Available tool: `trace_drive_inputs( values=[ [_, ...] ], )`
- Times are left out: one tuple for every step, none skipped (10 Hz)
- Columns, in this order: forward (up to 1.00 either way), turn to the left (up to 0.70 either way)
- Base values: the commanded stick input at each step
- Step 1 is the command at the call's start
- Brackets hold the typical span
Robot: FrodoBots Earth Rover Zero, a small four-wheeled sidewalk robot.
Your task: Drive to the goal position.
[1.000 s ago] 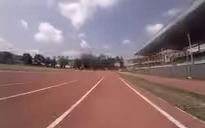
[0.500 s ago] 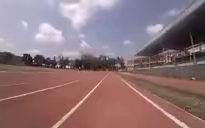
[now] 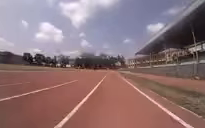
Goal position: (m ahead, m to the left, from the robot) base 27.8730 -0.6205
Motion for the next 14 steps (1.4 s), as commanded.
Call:
trace_drive_inputs(
  values=[
    [0.70,0.00],
    [0.70,0.00],
    [0.70,0.00],
    [0.70,0.00],
    [0.70,0.00],
    [0.70,0.00],
    [0.70,0.00],
    [0.70,0.00],
    [0.70,0.00],
    [0.70,0.00],
    [0.70,0.00],
    [0.70,0.00],
    [0.70,0.00],
    [0.70,0.00]
  ],
)
